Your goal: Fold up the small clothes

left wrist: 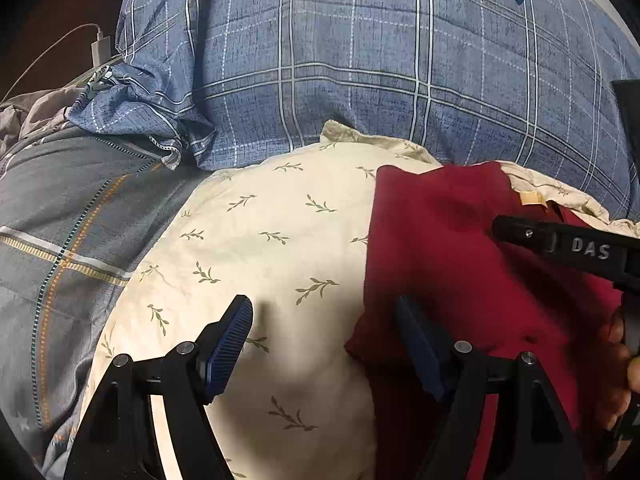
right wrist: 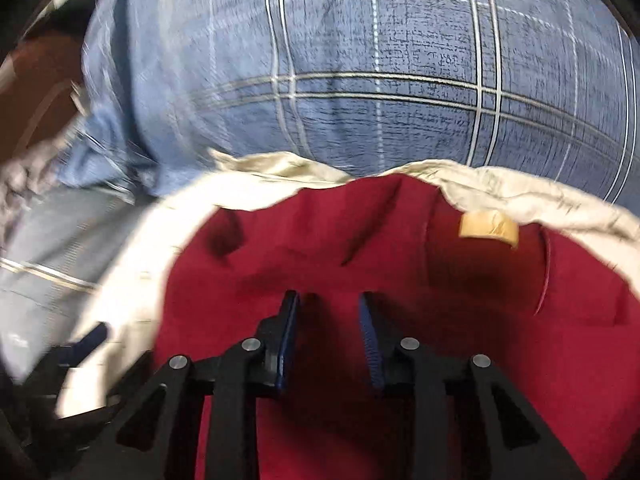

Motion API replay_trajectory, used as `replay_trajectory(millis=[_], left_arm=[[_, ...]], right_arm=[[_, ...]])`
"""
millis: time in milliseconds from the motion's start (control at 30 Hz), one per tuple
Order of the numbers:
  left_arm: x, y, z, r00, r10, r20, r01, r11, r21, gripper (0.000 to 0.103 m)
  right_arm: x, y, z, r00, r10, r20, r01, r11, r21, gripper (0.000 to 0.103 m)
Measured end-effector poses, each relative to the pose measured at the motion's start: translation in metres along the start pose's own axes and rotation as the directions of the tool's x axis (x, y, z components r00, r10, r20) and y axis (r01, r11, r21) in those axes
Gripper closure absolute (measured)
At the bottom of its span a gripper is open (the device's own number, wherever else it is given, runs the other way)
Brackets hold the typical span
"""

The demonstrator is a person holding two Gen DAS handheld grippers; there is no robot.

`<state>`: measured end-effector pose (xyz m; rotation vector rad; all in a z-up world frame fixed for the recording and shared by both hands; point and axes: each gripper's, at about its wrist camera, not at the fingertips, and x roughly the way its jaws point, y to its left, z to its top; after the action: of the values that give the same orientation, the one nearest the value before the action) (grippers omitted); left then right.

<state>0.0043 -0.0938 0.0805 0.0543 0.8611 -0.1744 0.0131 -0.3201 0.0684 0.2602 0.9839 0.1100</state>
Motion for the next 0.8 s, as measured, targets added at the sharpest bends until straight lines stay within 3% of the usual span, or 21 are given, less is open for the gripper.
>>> replay_trajectory(millis=[100, 200, 333, 467, 533, 567, 600, 667, 700, 800], left_arm=[[0.0, 0.001, -0.002, 1.0, 0.006, -0.005, -0.006, 1.0, 0.002, 0.029], [-0.002, 0.001, -0.004, 1.0, 0.012, -0.003, -0.012, 1.0, 0.009, 0.029], [0.0, 0.001, -0.002, 1.0, 0.004, -0.012, -0.004, 1.0, 0.004, 0.029], [0.005, 0.001, 0.0, 1.0, 0.003, -0.02, -0.003, 1.0, 0.0, 0.029], [0.006, 0.001, 0.0, 1.0, 0.002, -0.021, -0.002, 1.0, -0.008, 0.029], [0.007, 0.001, 0.0, 1.0, 0.002, -0.021, -0.002, 1.0, -0.01, 0.029], [0.008, 0.0, 0.001, 1.0, 0.005, -0.022, -0.005, 1.0, -0.011, 0.029], [0.009, 0.0, 0.0, 1.0, 0.006, -0.02, -0.007, 1.0, -0.01, 0.029], [0.009, 0.0, 0.0, 1.0, 0.006, -0.019, -0.006, 1.0, -0.009, 0.029], [0.009, 0.0, 0.0, 1.0, 0.003, -0.019, -0.003, 1.0, -0.011, 0.029]], right_arm=[[-0.001, 0.013, 0.006, 1.0, 0.021, 0.009, -0.021, 0.999, -0.037, 0.07], [0.011, 0.028, 0.015, 1.0, -0.017, 0.006, 0.018, 0.995, -0.098, 0.07], [0.03, 0.041, 0.023, 0.996, -0.087, 0.019, 0.089, 0.978, -0.188, 0.041], [0.025, 0.04, 0.027, 0.995, -0.085, 0.057, 0.097, 0.966, -0.239, 0.039], [0.018, 0.036, 0.029, 0.994, -0.041, 0.099, 0.063, 0.97, -0.235, 0.029], [0.022, 0.037, 0.03, 0.997, -0.005, 0.078, 0.023, 0.971, -0.237, 0.029], [0.029, 0.037, 0.03, 0.999, 0.023, 0.031, -0.014, 0.97, -0.244, 0.031], [0.044, 0.04, 0.025, 1.0, 0.0, -0.02, -0.006, 0.963, -0.268, 0.054], [0.048, 0.041, 0.021, 0.999, -0.023, -0.023, 0.016, 0.961, -0.275, 0.088], [0.039, 0.038, 0.02, 0.999, -0.022, 0.039, 0.031, 0.97, -0.242, 0.092]])
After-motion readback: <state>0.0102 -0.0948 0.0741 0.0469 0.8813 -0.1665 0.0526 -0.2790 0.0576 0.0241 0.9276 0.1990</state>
